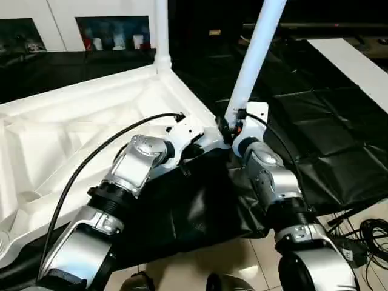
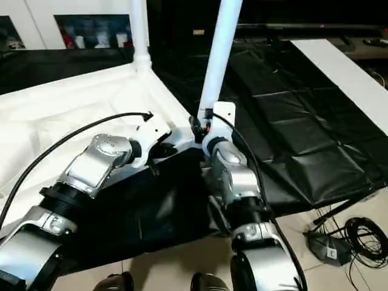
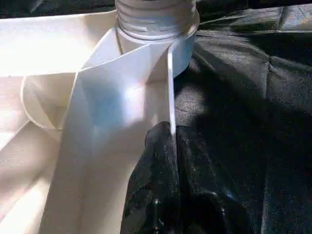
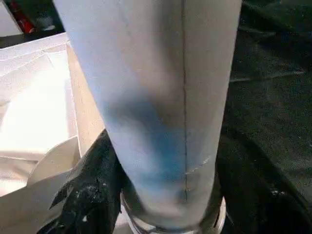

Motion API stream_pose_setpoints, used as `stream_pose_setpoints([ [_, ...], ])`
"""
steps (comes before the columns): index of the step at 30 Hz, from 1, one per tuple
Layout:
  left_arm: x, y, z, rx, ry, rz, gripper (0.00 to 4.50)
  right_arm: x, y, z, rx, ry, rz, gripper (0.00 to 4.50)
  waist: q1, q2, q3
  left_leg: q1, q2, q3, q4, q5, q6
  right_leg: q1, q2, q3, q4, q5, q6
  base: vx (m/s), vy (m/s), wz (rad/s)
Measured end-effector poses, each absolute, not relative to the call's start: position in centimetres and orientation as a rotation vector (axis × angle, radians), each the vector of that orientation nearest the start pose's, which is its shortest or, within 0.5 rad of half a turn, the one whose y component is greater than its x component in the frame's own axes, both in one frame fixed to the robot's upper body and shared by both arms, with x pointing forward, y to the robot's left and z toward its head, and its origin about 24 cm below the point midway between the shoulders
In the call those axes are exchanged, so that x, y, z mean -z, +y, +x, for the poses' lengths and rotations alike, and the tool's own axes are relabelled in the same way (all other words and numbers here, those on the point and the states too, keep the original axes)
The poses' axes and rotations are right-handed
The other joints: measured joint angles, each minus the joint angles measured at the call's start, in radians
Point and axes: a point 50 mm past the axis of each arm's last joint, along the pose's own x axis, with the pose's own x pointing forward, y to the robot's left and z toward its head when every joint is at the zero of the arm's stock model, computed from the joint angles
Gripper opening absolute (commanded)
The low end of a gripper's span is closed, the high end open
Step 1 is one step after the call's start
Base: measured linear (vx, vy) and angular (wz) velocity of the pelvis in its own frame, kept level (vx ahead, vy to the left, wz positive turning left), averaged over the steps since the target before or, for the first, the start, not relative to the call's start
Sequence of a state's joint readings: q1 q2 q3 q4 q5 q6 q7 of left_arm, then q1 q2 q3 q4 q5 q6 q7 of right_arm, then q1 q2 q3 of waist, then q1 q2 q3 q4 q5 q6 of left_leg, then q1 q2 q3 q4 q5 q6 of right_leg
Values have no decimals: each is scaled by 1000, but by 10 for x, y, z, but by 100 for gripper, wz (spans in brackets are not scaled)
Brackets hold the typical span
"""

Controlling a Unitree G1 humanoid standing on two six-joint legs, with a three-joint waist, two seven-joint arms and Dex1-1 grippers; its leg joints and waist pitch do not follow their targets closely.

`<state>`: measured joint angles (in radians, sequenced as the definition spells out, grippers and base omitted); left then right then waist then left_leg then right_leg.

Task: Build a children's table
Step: Rotate leg to tighten

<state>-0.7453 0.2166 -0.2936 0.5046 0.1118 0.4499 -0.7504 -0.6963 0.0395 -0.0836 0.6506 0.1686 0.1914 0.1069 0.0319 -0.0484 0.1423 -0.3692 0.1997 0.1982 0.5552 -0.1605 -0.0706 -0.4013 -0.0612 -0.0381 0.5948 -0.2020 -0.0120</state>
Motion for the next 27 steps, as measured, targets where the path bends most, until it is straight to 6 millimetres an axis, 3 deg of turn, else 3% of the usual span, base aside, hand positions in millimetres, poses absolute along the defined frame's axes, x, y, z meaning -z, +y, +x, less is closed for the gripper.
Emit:
stream_pose_setpoints([
  [8,-95,93,348,944,374,480,0,-84,-95,366,-352,165,141,346,2,2,3,-7,1,1,-4,0,0,-10,1,-1,1,17,-2,0,0,0],
  [11,-99,97,344,979,348,500,0,-87,-107,357,-468,159,67,370,5,4,4,-16,3,1,-5,2,-1,-18,3,-2,2,17,0,17,-5,0],
  [17,-102,112,333,1061,333,521,0,-93,-136,334,-728,180,-56,402,9,7,6,-20,4,2,-6,2,7,-21,4,-2,-1,15,-2,0,0,0],
  [19,-101,120,328,1108,338,527,0,-96,-145,325,-841,184,-119,431,9,7,6,-20,4,3,-6,2,8,-21,4,-2,-1,14,-3,0,0,0],
  [23,-98,132,315,1230,328,560,0,-99,-149,314,-983,176,-186,438,7,9,8,-18,5,3,-6,2,7,-21,4,-2,0,13,-2,0,0,0],
  [27,-97,130,307,1315,333,572,0,-101,-150,311,-1051,170,-225,438,22,12,9,-18,5,6,-3,3,6,-20,2,-1,1,14,-3,0,0,0],
])
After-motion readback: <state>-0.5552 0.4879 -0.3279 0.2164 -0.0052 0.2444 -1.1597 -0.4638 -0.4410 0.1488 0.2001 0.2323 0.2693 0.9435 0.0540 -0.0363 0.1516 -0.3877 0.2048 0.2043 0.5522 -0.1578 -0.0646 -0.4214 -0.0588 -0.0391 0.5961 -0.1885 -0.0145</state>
